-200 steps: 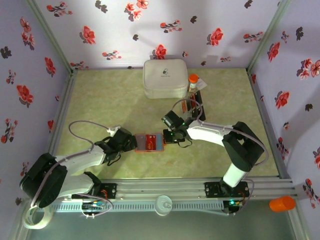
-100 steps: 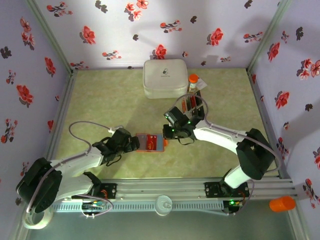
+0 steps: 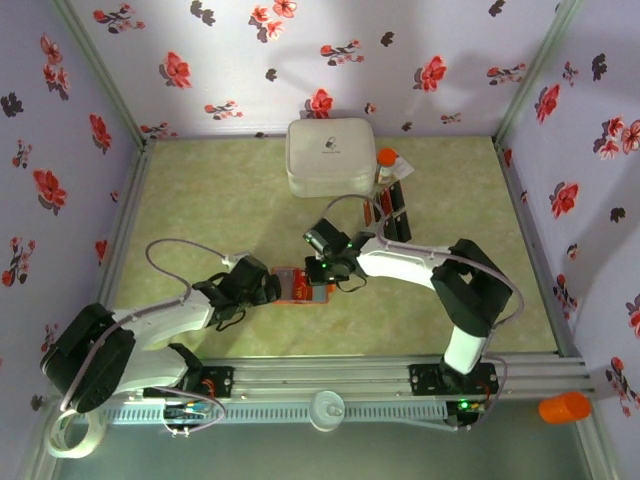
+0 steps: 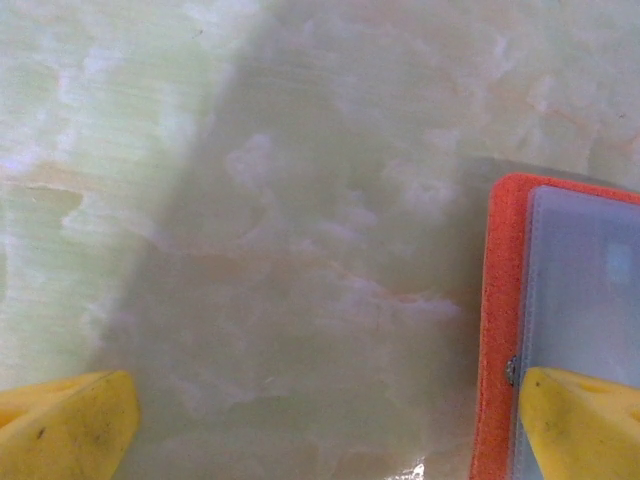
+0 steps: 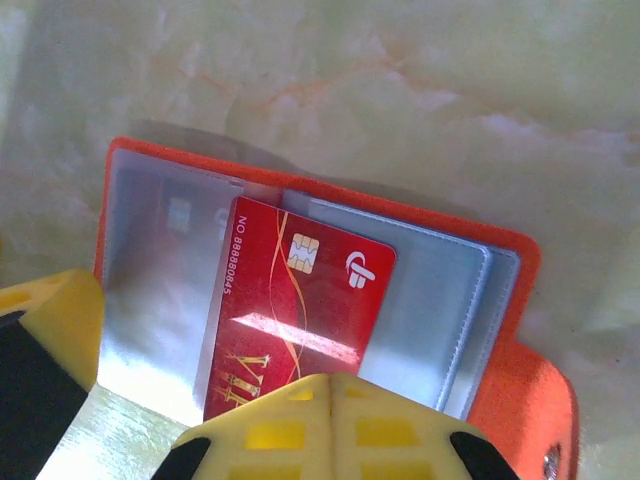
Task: Put the credit cards into the card holder
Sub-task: Insert the credit card into the card slot.
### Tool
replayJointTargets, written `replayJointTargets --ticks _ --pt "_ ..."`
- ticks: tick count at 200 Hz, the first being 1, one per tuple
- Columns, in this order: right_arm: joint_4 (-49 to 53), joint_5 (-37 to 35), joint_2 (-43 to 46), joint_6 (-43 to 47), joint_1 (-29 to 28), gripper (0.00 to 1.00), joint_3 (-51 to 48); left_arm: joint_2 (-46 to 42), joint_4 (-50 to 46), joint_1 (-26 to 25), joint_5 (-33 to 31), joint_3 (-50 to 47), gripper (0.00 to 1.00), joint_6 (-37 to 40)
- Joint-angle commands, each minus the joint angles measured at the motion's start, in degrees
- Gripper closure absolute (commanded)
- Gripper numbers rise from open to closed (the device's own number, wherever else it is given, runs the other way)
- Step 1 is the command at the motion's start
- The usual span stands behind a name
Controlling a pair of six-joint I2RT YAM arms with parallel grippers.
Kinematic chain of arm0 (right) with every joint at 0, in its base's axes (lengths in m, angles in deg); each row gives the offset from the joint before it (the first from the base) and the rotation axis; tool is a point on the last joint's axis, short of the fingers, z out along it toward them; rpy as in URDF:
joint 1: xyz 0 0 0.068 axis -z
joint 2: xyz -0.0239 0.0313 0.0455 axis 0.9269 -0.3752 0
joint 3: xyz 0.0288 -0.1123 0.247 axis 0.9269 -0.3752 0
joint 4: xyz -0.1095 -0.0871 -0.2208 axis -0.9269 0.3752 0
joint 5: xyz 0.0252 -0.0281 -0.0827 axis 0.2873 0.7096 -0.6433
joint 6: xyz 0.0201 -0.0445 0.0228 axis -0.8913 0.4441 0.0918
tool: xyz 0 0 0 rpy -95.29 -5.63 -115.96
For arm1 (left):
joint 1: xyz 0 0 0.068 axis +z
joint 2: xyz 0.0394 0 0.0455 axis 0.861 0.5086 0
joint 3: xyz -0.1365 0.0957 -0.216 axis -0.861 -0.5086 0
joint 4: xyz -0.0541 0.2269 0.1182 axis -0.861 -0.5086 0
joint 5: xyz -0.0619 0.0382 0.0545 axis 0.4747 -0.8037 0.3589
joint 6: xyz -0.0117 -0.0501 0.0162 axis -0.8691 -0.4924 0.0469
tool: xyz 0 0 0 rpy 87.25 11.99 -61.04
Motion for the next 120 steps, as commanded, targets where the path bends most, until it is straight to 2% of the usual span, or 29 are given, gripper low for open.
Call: replayJointTargets --ticks 1,120 --pt "-1.7 1.4 -1.5 -0.5 -0.3 0.94 2.2 3.4 4.3 -0.2 3.2 -1.7 0.00 0.4" --pt "-2.3 2.8 -8.5 -1.0 -1.4 0.97 5.7 4.4 6.2 -0.2 3.2 -3.2 0.00 0.0"
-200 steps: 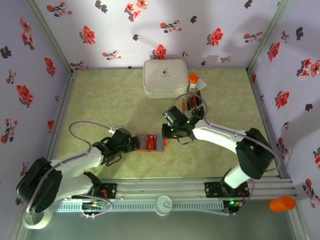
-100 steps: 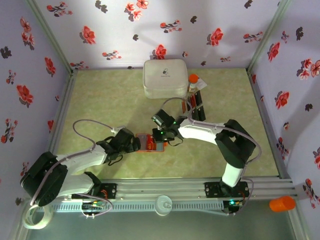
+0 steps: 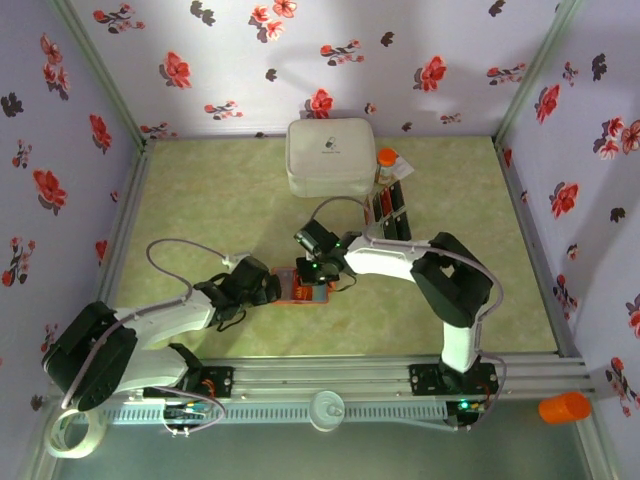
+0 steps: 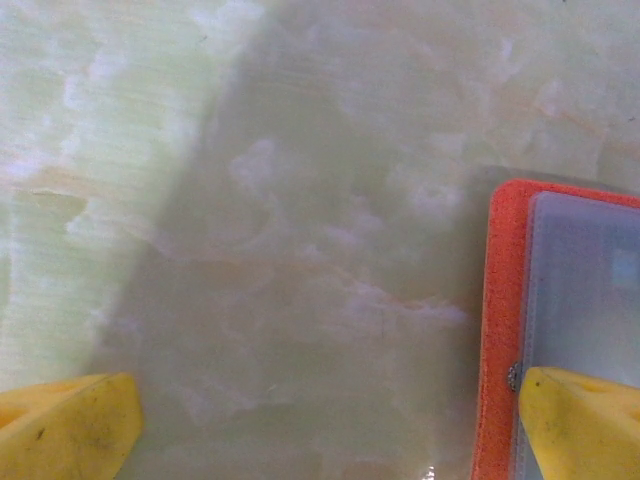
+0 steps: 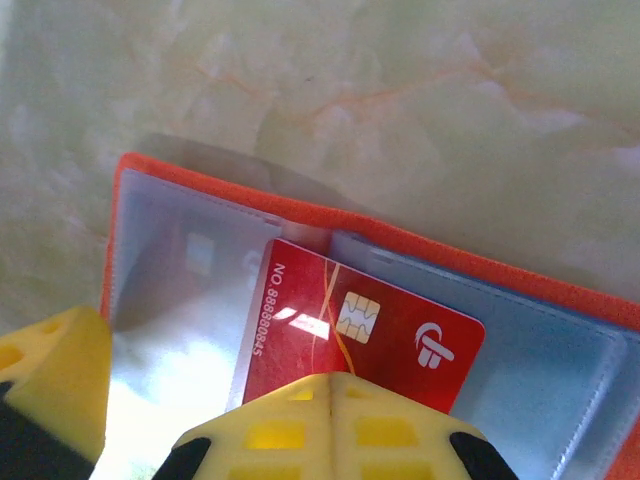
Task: Put the credit cards into the card holder
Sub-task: Insert the credit card into the card slot.
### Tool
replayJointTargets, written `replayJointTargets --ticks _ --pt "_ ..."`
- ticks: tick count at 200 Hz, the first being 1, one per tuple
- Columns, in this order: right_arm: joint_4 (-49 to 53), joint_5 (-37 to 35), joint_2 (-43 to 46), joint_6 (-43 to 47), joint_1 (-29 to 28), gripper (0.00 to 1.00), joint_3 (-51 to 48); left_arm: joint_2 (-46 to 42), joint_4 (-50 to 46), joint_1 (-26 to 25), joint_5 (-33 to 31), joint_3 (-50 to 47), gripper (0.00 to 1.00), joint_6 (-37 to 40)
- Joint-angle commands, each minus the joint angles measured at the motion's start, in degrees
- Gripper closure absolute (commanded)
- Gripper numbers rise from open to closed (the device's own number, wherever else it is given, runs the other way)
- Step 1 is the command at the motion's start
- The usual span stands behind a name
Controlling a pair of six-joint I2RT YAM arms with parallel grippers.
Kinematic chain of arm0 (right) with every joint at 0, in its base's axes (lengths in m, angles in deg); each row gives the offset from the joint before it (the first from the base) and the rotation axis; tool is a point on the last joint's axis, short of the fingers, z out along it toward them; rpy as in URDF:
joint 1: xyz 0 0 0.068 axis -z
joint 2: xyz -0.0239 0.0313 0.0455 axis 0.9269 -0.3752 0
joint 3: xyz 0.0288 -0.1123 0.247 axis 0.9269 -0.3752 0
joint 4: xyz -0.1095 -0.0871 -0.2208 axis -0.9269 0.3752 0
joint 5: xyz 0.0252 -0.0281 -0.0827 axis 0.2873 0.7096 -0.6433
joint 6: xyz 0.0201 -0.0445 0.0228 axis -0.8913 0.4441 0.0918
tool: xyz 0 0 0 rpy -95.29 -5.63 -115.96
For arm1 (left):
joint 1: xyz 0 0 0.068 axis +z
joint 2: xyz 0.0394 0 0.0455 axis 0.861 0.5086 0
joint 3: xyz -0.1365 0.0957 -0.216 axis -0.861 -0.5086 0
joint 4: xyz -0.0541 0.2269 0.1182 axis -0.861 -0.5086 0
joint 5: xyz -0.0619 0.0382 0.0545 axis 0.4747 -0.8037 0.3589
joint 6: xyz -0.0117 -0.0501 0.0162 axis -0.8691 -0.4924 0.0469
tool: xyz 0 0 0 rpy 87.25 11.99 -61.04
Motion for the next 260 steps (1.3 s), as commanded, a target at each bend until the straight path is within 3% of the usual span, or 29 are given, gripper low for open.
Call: replayJointTargets --ticks 1,85,149,260 --pt "0.1 0.7 -1.7 -0.9 -0.6 0.97 2.0 3.7 5.4 0.2 4.3 -2.9 0.00 0.1" --pt "-0.5 2.8 -4.5 -2.0 -1.0 0.99 4.4 5.1 6.5 0.1 4.3 -3.4 0.00 0.1" --pt "2.2 -2.1 3.4 -0.4 -0.4 0.99 0.2 5.3 6.5 0.1 4.3 -3.4 0.00 0.2" --pt "2.9 -3.7 1.5 0.2 0.4 1.00 -2.0 6.0 7.2 0.1 4.3 -3.7 0.00 0.3"
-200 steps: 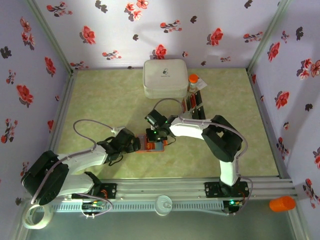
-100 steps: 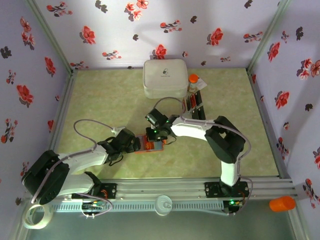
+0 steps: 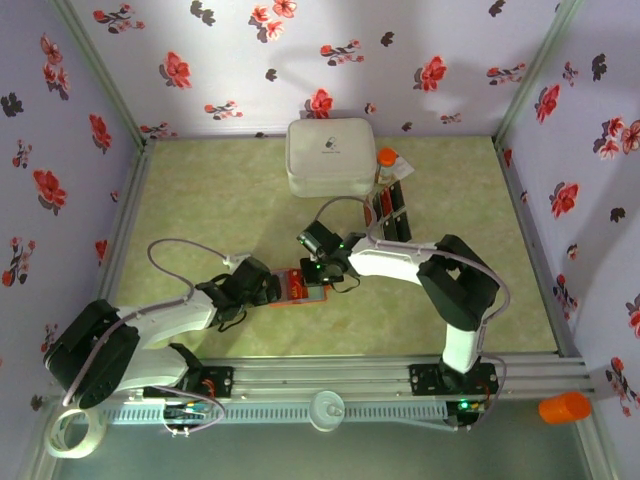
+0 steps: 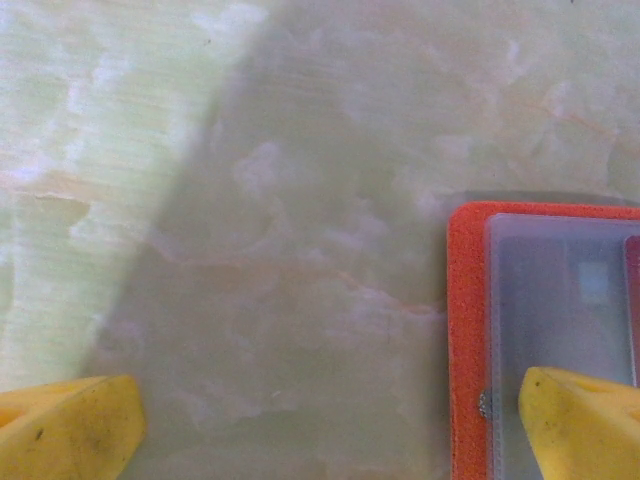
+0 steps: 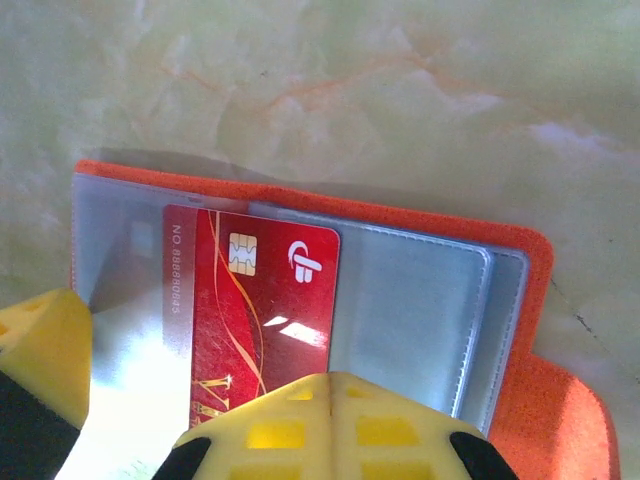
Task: Put the credit cards into the card holder
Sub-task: Insert the credit card into the card slot.
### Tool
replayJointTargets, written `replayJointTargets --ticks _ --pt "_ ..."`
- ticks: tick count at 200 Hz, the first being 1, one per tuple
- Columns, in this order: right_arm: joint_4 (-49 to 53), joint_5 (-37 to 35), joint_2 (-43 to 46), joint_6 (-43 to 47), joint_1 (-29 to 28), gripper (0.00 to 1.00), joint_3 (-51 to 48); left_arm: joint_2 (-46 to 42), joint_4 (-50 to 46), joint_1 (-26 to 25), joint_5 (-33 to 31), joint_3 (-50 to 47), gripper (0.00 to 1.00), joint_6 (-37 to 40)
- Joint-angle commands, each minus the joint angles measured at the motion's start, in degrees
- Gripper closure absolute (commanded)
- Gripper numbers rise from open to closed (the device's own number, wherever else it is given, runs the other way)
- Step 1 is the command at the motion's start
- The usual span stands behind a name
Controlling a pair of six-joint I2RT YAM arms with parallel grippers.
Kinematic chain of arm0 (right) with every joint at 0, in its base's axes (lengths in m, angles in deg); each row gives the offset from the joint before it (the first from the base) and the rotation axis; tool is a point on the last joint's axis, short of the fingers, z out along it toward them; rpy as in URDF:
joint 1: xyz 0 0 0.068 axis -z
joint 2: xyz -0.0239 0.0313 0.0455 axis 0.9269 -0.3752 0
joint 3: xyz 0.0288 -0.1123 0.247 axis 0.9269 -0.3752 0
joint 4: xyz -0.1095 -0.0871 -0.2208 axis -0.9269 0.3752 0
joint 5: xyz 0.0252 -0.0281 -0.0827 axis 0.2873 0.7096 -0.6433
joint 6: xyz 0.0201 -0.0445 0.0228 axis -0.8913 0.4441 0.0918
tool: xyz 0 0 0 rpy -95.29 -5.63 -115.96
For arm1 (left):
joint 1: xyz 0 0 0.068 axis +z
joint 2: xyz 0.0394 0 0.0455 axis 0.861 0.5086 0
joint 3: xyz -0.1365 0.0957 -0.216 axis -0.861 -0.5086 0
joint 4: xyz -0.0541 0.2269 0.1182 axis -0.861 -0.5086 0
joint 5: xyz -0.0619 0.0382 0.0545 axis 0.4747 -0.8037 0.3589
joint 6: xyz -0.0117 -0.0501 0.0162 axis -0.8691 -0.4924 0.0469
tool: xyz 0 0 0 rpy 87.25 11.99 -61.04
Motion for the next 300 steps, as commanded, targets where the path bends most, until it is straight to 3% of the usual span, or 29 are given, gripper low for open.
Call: replayJointTargets --ticks 1,212,250,300 --pt "1.4 -0.8 -1.4 1.0 0.3 1.00 0.0 5.0 6.4 0.5 5.5 -3.6 0.00 0.3" --pt "1.0 2.9 -7.0 -0.8 -3.6 1.00 7.4 5.8 7.7 0.4 5.9 -3.2 0.00 0.7" --pt "0.9 2.4 -7.0 -0.9 -3.5 1.00 6.5 1.5 1.8 1.1 3.5 -1.2 0.00 0.0" --pt "0.0 2.6 -6.5 -1.2 -3.6 1.00 5.2 0.0 -8.8 6.1 0.1 0.8 0.00 -2.6"
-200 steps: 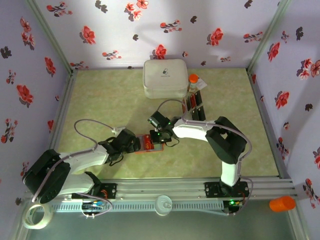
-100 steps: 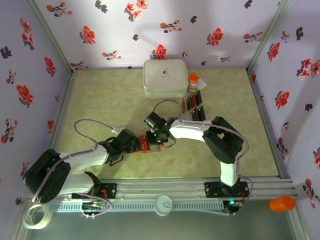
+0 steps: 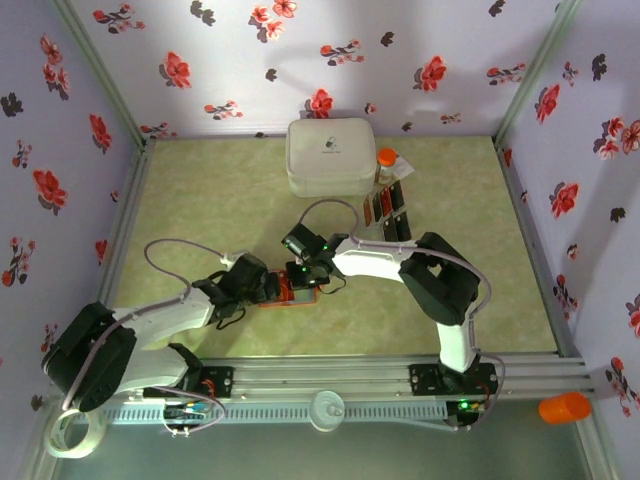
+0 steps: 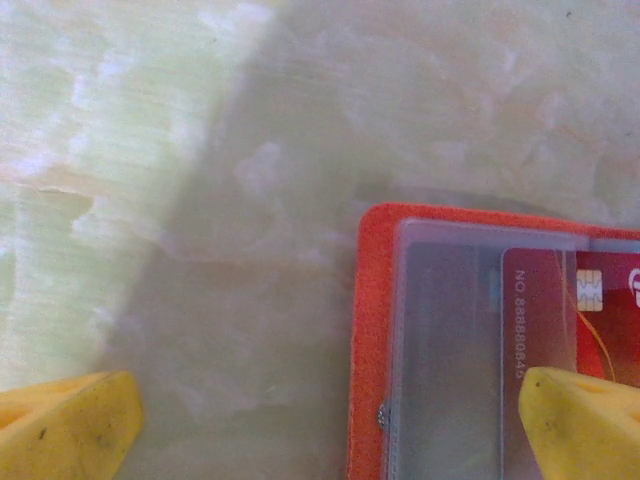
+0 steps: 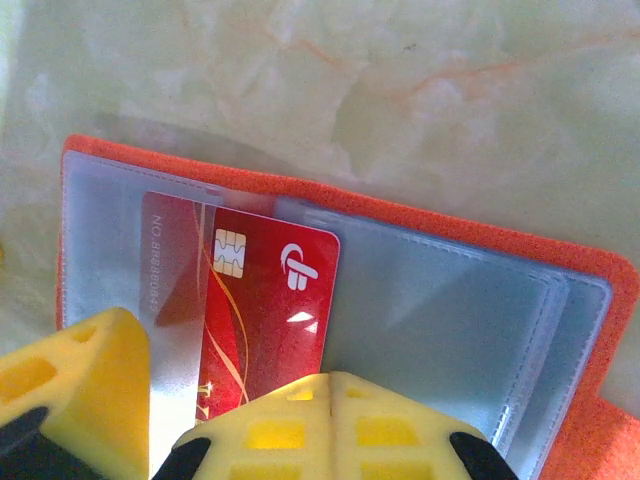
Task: Put the credit cards into the card holder
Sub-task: Insert the credit card into the card slot, then move the card holder to the center of the table.
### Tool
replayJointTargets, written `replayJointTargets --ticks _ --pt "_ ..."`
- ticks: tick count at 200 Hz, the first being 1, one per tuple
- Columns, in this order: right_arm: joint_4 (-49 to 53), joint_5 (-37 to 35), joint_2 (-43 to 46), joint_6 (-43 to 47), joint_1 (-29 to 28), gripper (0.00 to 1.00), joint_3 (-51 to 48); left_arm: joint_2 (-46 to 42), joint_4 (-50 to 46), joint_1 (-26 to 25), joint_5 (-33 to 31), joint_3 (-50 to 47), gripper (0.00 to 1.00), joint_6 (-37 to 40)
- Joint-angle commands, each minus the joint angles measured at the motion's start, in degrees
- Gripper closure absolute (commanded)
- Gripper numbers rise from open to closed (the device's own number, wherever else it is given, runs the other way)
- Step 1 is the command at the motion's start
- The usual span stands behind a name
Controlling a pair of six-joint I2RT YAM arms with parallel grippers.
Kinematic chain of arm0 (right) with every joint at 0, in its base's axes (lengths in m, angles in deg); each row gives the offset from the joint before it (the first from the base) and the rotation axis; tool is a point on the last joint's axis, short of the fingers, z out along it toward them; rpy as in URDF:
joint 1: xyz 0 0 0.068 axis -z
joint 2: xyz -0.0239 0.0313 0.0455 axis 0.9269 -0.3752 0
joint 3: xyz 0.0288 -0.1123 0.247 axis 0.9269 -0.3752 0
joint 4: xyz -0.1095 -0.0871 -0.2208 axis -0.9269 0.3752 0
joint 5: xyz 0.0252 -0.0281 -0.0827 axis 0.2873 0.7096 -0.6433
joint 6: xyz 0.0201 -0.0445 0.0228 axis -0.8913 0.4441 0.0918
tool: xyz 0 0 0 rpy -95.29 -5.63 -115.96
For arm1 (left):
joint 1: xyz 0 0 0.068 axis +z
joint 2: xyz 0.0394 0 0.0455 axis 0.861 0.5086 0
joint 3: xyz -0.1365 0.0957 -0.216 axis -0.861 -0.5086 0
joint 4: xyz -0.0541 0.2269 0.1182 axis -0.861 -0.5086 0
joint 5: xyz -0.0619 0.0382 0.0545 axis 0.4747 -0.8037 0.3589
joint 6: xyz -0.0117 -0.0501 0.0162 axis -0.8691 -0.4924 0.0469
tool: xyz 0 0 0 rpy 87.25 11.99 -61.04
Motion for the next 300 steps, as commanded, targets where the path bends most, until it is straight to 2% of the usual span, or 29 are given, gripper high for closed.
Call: replayJointTargets --ticks 1,66,97,160,183,217,244,281,300 --pt "-0.2 0.5 -0.5 -0.9 -0.5 1.00 -0.8 1.5 -6.3 3.5 -3.0 -0.5 0.00 -1.5" --pt "-0.9 0.6 -0.2 -1.3 -0.5 1.00 -1.7 -0.4 -12.7 4.5 -10.0 -0.6 0.00 -6.6" --pt "-1.2 0.5 0.5 -1.4 -0.5 1.00 -2.0 -3.5 -8.8 4.5 -8.1 -0.8 0.00 -3.0" --pt "2.3 -3.4 7.4 0.5 0.3 0.98 -2.3 -5.1 -9.4 4.6 -4.8 1.7 0.00 1.7" --pt "3.8 -5.3 10.0 1.2 1.2 0.92 -3.5 -4.2 -9.9 4.6 -4.9 1.9 0.00 1.5" --pt "6.2 -9.0 13.0 2.7 2.5 0.66 -5.9 -3.5 -9.8 4.5 -4.8 2.0 0.00 1.5" --pt "6.4 -9.5 12.5 3.4 3.2 0.56 -7.3 -3.3 -9.8 4.5 -4.9 2.6 0.00 2.1" --pt "4.6 -8.8 8.2 3.8 3.8 0.57 -6.8 -1.7 -9.9 4.5 -4.8 4.5 0.00 3.0" --pt "4.1 -8.8 7.4 4.0 4.7 0.68 -6.9 -0.9 -10.4 4.5 -4.5 5.6 0.00 3.6"
